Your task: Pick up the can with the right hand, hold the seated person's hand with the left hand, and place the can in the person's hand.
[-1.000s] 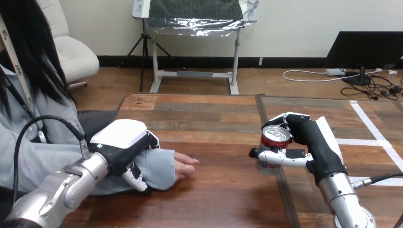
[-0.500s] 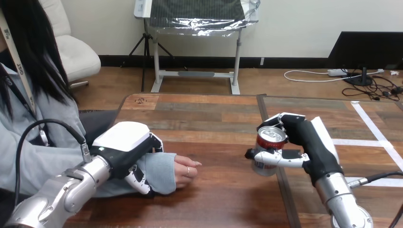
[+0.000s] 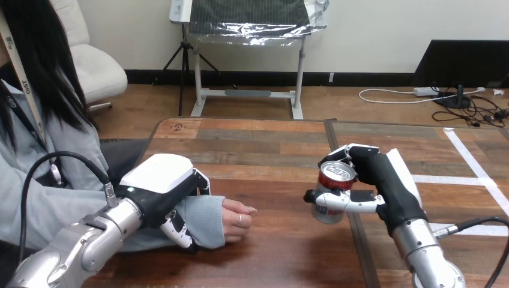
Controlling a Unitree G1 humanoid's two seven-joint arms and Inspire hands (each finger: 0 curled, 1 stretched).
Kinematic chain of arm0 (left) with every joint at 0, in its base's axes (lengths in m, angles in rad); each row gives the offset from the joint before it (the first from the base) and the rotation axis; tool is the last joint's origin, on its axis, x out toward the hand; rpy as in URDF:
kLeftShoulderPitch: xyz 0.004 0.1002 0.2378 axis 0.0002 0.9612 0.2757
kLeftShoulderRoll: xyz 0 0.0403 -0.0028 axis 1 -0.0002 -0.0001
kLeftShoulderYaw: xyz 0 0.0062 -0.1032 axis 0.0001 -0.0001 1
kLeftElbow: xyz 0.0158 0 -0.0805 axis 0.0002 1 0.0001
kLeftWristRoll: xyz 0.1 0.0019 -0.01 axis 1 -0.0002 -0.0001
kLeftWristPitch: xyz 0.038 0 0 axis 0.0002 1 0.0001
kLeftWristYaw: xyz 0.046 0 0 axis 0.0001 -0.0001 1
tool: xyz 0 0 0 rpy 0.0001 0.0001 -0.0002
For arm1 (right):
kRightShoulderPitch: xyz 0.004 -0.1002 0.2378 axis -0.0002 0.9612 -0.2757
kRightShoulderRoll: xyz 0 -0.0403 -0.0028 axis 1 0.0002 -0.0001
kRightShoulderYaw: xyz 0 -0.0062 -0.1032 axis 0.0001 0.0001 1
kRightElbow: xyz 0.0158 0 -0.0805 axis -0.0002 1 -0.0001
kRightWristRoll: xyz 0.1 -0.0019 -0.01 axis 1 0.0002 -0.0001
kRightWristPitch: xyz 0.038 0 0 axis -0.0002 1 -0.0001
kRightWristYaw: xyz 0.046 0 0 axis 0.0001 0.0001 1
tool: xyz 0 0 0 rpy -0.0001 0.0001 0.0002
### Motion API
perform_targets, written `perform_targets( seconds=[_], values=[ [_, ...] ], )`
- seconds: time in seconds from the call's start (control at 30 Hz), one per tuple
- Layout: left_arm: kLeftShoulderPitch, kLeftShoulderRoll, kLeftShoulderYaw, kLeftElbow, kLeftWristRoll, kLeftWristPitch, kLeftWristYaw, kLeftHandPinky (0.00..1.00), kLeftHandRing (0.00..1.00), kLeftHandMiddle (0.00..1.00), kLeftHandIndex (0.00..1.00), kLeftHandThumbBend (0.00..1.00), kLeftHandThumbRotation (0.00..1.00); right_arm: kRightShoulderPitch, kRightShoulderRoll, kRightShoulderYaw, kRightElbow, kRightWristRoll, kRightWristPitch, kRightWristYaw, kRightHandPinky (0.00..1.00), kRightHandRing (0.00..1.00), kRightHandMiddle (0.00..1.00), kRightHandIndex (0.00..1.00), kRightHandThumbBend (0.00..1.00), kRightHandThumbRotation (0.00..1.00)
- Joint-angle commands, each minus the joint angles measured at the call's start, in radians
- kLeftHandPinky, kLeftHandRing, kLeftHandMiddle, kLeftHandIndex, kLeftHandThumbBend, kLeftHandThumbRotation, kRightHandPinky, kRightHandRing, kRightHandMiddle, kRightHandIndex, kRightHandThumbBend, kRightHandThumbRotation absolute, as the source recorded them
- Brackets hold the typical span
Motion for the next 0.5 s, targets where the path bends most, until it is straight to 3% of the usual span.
perform_targets(
  seconds=[0.0, 0.47],
  values=[
    [-0.059, -0.009, 0.048, -0.11, -0.041, -0.02, 0.015, 0.33, 0.39, 0.44, 0.49, 0.9, 0.0, -0.092, 0.006, 0.007, -0.06, 0.006, -0.021, -0.009, 0.39, 0.42, 0.47, 0.47, 0.83, 0.0],
    [-0.045, -0.011, 0.061, -0.171, -0.049, -0.01, 0.001, 0.35, 0.38, 0.44, 0.48, 0.91, 0.0, -0.094, 0.026, 0.021, -0.074, 0.008, -0.013, 0.005, 0.35, 0.4, 0.46, 0.47, 0.82, 0.0]
  ],
)
